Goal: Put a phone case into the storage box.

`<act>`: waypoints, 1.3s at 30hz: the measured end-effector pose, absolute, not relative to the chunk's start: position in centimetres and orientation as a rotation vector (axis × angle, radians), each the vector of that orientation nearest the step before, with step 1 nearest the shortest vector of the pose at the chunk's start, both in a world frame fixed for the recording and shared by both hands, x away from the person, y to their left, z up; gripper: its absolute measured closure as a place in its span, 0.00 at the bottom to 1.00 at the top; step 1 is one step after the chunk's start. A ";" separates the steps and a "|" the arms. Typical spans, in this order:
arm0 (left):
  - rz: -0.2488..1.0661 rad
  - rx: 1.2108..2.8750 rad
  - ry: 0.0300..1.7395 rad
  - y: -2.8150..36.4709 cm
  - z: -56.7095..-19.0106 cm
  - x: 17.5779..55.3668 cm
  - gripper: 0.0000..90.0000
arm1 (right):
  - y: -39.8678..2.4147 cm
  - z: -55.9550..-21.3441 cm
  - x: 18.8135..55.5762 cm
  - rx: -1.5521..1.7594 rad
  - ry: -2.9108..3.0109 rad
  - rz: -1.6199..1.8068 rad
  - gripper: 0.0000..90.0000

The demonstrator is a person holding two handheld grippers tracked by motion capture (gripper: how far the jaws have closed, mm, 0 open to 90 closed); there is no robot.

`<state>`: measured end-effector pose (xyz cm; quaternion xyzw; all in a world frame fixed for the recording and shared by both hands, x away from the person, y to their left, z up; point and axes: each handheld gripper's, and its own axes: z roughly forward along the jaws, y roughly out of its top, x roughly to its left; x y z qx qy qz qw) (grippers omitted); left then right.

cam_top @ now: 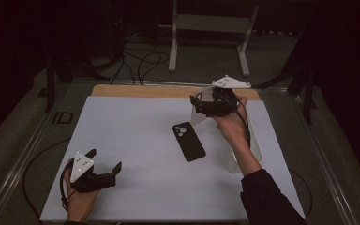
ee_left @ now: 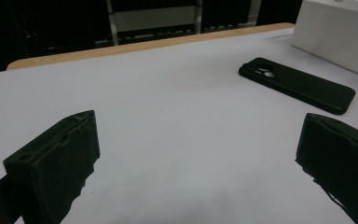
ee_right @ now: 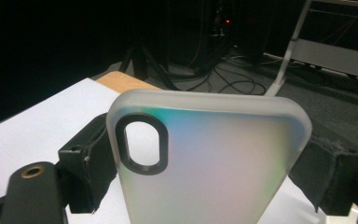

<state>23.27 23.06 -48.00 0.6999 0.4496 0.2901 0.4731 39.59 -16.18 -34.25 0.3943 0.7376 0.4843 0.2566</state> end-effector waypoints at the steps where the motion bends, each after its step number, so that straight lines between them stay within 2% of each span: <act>1: 0.710 1.713 1.100 23.0 -48.0 23.3 0.00 | -16.3 -34.2 39.6 1.074 2.000 1.313 0.18; 39: 0.710 1.712 1.103 23.1 -48.0 23.2 0.00 | -20.4 -33.9 43.4 1.201 1.870 1.171 0.18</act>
